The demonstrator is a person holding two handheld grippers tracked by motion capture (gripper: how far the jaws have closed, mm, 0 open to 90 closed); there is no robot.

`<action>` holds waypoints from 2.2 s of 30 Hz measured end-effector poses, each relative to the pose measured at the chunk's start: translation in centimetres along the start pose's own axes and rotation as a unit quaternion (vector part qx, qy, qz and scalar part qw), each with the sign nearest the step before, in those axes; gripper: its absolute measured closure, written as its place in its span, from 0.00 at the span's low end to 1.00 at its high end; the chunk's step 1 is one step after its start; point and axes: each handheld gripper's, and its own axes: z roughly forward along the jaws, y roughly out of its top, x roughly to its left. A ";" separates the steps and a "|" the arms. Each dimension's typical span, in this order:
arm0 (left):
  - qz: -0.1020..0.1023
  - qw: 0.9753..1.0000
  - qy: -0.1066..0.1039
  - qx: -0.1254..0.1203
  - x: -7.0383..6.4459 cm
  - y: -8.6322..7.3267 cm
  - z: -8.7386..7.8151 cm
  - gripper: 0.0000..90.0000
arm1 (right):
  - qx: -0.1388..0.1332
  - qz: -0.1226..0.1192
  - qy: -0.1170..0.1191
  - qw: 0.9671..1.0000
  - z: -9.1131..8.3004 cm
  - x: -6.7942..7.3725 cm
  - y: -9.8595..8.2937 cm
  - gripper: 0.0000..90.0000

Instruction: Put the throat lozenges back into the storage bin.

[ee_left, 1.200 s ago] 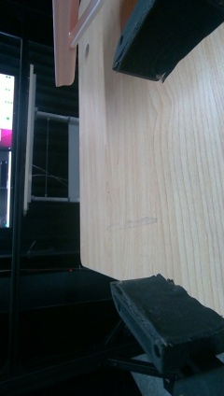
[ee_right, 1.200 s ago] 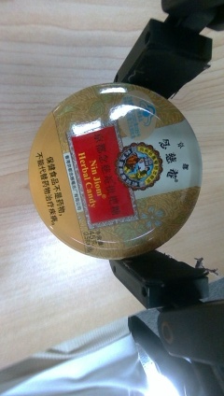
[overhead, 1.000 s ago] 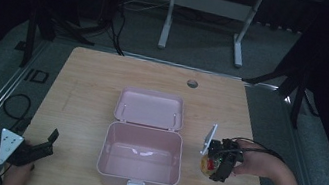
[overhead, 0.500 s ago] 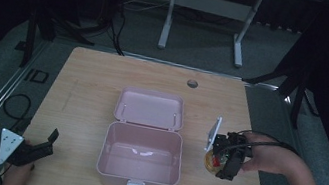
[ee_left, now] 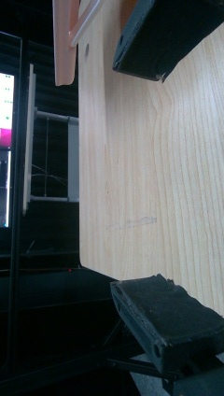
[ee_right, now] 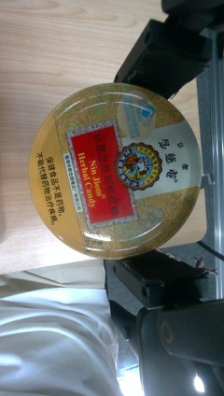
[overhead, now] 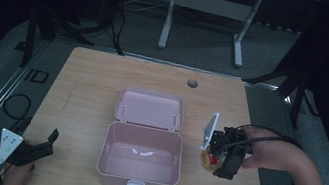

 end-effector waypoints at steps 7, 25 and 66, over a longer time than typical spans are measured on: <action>0.000 1.000 0.000 -0.001 0.0 0.0 0.0 0.00 | -0.003 -0.027 0.004 1.000 -0.1 0.3 2.2 0.23; -0.001 1.000 -0.002 -0.002 0.0 0.0 0.0 0.00 | -0.021 -0.064 0.010 0.998 1.2 0.2 9.2 0.23; -0.003 1.000 -0.004 -0.002 0.1 0.0 0.0 0.00 | 0.027 -0.043 0.078 0.996 11.5 -0.2 11.5 0.23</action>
